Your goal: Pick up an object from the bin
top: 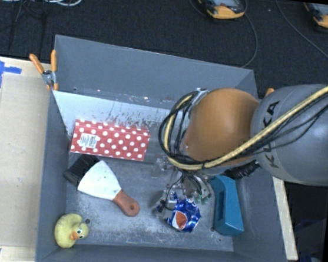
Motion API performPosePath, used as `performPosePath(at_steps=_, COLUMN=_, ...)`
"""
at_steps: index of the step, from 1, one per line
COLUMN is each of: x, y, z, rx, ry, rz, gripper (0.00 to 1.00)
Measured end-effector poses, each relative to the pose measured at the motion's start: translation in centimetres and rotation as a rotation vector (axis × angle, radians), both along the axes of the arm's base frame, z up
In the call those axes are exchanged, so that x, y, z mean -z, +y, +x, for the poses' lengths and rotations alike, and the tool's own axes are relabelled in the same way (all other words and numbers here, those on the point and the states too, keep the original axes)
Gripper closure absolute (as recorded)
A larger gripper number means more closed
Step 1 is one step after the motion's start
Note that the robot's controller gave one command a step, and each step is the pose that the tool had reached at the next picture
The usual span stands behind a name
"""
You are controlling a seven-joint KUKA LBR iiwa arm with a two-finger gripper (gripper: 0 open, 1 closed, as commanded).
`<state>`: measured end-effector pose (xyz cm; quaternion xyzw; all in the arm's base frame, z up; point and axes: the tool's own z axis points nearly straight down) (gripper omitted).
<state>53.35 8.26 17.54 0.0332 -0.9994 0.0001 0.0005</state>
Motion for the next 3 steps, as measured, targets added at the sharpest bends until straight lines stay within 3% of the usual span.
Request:
performPosePath(at_steps=1, x=2.8, y=-0.5, z=-3.9, rx=-0.012, ry=0.007, rz=-0.004, gripper=0.00)
performPosePath(at_steps=2, x=5.2, y=-4.5, z=-1.6, rx=0.008, ry=0.002, rz=0.002, gripper=0.00)
performPosePath(at_steps=3, x=6.4, y=-7.8, z=-1.9, rx=0.043, ry=0.004, rz=-0.004, gripper=0.00)
